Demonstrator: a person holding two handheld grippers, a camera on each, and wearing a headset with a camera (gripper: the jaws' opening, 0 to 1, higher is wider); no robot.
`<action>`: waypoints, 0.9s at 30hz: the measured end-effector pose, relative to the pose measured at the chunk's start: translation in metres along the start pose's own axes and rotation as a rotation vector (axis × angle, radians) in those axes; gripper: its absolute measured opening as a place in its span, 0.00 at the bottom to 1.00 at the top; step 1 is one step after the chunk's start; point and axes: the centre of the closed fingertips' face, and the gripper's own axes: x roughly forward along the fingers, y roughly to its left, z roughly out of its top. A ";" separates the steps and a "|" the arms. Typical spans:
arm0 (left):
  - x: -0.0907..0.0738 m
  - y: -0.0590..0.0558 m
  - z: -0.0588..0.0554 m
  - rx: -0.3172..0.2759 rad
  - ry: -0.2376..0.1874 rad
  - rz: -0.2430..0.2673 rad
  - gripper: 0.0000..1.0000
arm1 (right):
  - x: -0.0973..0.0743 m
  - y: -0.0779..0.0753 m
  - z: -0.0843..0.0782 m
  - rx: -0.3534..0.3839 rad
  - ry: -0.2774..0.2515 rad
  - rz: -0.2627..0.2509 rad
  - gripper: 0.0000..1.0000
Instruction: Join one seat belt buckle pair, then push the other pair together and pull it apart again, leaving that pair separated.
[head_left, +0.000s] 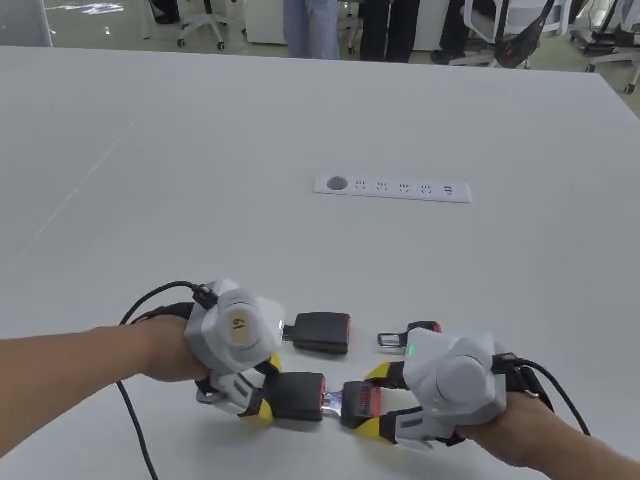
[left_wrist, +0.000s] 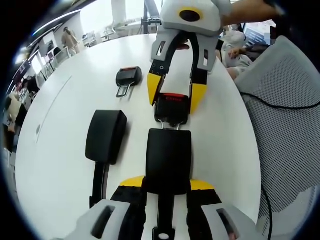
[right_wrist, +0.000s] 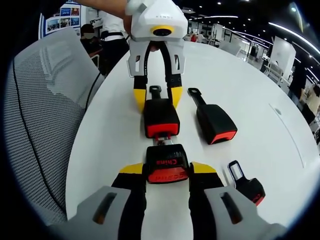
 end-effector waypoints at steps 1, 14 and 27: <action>0.000 0.000 0.000 -0.001 -0.002 0.000 0.31 | 0.000 0.001 0.000 0.003 0.000 -0.001 0.30; 0.000 0.000 0.001 0.006 0.000 -0.001 0.30 | 0.002 0.003 0.002 0.009 0.016 -0.010 0.30; 0.000 0.001 0.000 0.014 0.001 -0.005 0.30 | 0.007 0.004 0.011 0.007 0.018 -0.009 0.29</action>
